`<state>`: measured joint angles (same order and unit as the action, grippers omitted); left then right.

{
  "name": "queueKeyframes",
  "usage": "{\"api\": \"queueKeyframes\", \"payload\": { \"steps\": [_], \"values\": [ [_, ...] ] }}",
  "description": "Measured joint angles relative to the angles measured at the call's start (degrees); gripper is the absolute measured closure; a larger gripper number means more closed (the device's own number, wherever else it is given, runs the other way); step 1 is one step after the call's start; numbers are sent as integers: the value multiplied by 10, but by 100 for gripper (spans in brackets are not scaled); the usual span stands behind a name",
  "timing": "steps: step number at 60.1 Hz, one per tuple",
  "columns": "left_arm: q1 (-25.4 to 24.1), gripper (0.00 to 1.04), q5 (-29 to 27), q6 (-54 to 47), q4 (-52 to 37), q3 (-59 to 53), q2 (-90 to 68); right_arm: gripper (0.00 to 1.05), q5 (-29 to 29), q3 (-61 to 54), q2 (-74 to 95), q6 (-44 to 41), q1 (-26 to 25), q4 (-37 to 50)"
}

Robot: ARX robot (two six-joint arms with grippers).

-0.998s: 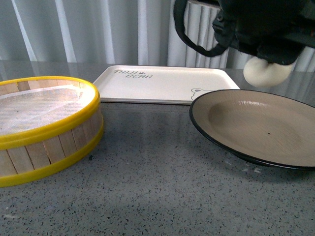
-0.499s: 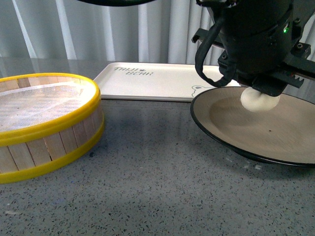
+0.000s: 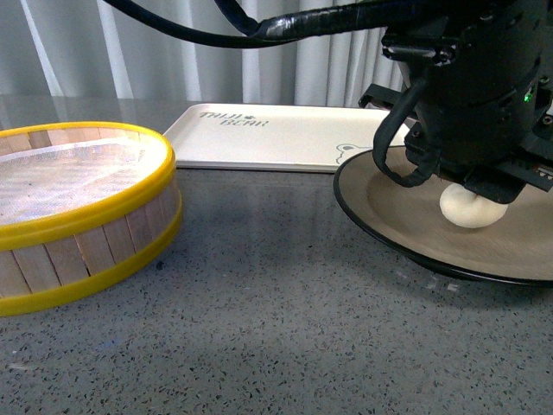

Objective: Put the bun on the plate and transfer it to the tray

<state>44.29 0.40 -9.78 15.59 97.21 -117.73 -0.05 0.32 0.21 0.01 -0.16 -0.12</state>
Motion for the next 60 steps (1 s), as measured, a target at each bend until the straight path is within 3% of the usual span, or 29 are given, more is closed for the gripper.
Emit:
{"api": "queueKeyframes", "payload": {
  "steps": [48,60],
  "values": [
    [2,101,-38,-30,-19,11,-24,8,0,0,0,0,0,0],
    [1,66,-34,-33,-16,12,-24,8,0,0,0,0,0,0]
  ]
}}
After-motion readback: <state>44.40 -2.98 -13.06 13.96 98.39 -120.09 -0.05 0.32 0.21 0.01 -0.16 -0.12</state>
